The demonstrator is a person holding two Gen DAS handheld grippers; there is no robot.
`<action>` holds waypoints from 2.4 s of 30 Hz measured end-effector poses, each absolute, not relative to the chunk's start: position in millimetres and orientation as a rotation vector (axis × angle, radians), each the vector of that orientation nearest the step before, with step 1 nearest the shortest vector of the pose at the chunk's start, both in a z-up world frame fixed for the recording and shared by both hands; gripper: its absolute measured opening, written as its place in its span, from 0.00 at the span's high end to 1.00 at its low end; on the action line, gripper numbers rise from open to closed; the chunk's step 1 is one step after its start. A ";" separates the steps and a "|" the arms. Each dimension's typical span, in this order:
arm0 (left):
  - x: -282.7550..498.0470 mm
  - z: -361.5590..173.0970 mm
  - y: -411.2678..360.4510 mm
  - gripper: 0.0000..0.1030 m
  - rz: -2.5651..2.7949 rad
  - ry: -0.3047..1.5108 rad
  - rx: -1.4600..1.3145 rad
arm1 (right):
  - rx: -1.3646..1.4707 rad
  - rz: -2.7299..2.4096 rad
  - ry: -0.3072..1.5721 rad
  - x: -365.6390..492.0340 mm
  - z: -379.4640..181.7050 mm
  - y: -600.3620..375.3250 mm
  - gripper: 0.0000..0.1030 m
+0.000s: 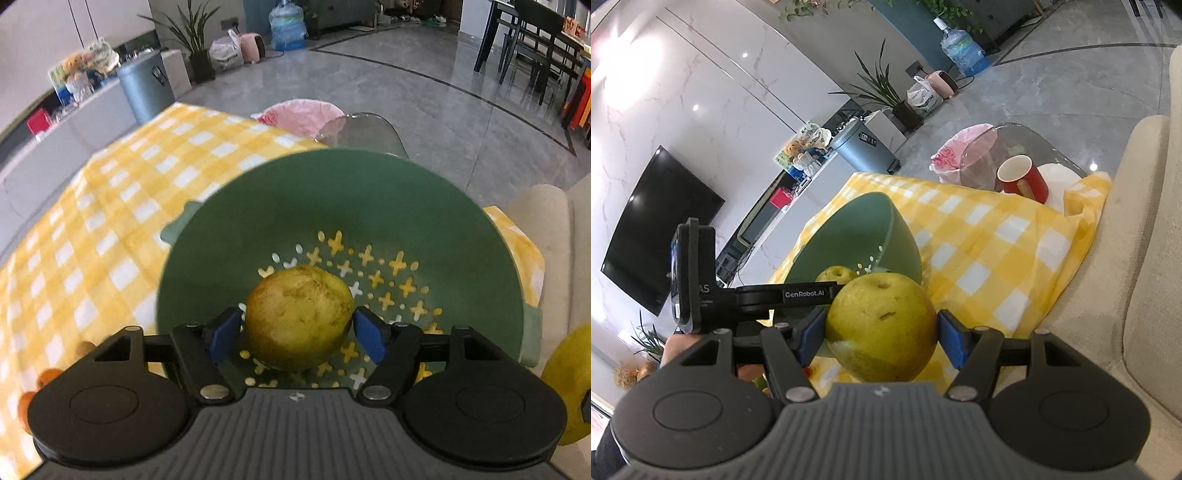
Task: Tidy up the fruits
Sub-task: 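Release the pear into the colander with the left tool while the right tool carries its pear over, then open the right tool to drop its pear into the colander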
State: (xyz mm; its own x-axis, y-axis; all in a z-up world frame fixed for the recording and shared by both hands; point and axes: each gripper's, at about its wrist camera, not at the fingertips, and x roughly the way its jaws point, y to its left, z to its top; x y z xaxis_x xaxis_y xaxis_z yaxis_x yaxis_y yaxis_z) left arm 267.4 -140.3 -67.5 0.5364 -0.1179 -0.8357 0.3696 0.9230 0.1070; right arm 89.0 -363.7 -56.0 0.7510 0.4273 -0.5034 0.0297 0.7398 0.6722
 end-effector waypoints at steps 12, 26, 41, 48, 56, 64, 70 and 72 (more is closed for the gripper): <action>243.0 -17.4 -100.0 0.13 -0.383 0.823 0.086 | 0.709 0.263 0.664 94.5 -41.3 -362.5 0.39; 166.2 -11.9 37.2 0.12 -0.267 0.728 -0.373 | 0.458 0.318 0.887 193.0 -3.0 -280.5 0.39; 153.0 -57.2 102.3 0.12 -0.263 0.782 -0.559 | 0.038 0.081 1.172 255.0 -48.8 -202.6 0.39; 139.3 -54.0 115.7 0.12 -0.300 0.739 -0.580 | -0.013 0.069 1.224 262.0 -57.5 -184.0 0.39; 133.9 -46.7 115.2 0.12 -0.270 0.739 -0.545 | 0.060 0.036 1.232 257.5 -37.5 -190.9 0.26; 117.6 -39.8 129.6 0.12 -0.158 0.777 -0.489 | 0.167 0.142 0.932 207.1 53.7 -185.7 0.37; 117.4 -53.3 139.0 0.12 -0.036 0.859 -0.455 | 0.211 0.349 0.823 172.5 75.6 -128.3 0.58; 118.9 -58.1 137.1 0.12 -0.029 0.871 -0.429 | 0.241 0.377 0.828 167.7 66.9 -106.6 0.61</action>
State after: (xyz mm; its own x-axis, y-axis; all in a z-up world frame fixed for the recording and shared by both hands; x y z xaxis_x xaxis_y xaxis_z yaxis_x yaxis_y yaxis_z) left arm 118.9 137.1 -58.1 0.6495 -0.1974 -0.7343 -0.1480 0.9144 -0.3768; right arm 167.7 -106.6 66.9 0.6154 0.4167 -0.6690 -0.2311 0.9069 0.3523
